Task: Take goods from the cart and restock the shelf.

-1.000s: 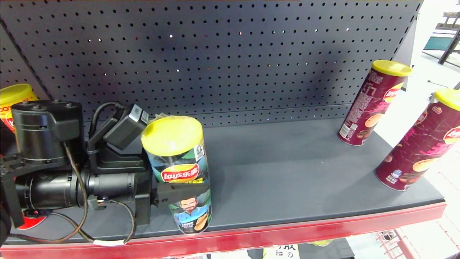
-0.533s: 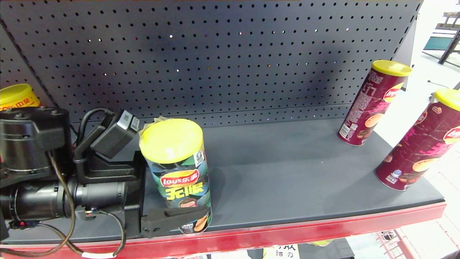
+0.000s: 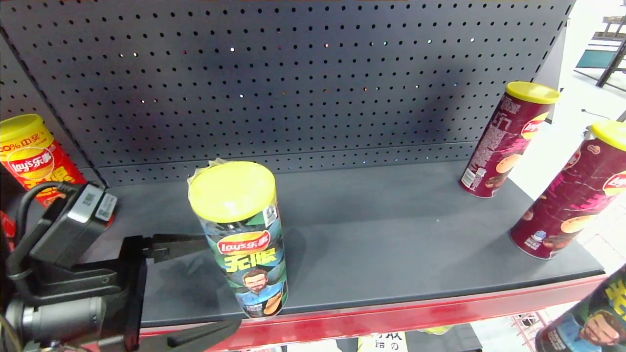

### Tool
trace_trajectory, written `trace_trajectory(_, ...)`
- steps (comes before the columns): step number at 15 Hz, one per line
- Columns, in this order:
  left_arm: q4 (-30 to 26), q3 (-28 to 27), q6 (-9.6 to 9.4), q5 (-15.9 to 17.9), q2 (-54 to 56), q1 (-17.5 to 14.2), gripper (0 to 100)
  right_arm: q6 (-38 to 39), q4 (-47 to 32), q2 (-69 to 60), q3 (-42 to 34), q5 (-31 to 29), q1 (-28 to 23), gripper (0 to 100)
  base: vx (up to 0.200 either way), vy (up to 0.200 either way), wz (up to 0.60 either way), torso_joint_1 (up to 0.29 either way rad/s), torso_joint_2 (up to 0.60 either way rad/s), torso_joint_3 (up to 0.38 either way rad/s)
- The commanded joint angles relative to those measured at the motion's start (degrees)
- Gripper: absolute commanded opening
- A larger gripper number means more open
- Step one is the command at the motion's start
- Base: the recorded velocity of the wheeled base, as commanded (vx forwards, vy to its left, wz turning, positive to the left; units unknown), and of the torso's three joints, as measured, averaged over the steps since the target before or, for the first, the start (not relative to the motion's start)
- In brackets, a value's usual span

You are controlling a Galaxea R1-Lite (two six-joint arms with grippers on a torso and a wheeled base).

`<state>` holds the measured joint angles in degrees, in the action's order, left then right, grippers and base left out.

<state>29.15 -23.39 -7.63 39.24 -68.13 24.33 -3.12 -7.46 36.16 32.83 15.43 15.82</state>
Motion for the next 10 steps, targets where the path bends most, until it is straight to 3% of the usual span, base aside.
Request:
trace_trajectory(1, -0.1, 5.5, 0.16, -1.4, 7.6, -3.1, 100, 0.0, 5.2, 12.4, 3.0, 0.0, 5.4, 0, 0.0, 0.0, 0.0, 0.0, 0.0, 0.0)
trace_trajectory(3, -0.1, 8.0, 0.86, -5.9, 11.6, -4.9, 100, 0.0, 10.3, 21.0, 6.2, -0.3, 8.3, 0, 0.0, 0.0, 0.0, 0.0, 0.0, 0.0)
trace_trajectory(4, -0.1, 8.6, 2.09, -9.4, 12.9, -5.1, 100, 0.0, 13.3, 24.7, 7.2, -0.3, 8.4, 0, 0.0, 0.0, 0.0, 0.0, 0.0, 0.0)
trace_trajectory(5, -0.1, 9.4, 5.35, -14.1, 15.4, -5.1, 100, 0.0, 18.8, 30.3, 9.5, -0.4, 8.5, 0, 0.0, 0.0, 0.0, 0.0, 0.0, 0.0)
trace_trajectory(6, -0.8, 9.9, 6.58, -16.3, 17.7, -5.0, 100, 0.1, 22.4, 34.4, 12.2, -0.5, 9.0, 0, 0.0, 0.0, 0.0, 0.0, 0.0, 0.0)
trace_trajectory(9, -7.7, 9.9, 6.58, -19.4, 23.5, -5.1, 100, 0.1, 24.1, 42.5, 19.0, -2.2, 14.2, 0, 0.0, 0.0, 0.0, 0.0, 0.0, 0.0)
trace_trajectory(10, -12.4, 9.9, 6.58, -20.3, 26.5, -5.1, 100, 0.3, 24.2, 47.4, 24.0, -2.6, 15.8, 0, 0.0, 0.0, 0.0, 0.0, 0.0, 0.0)
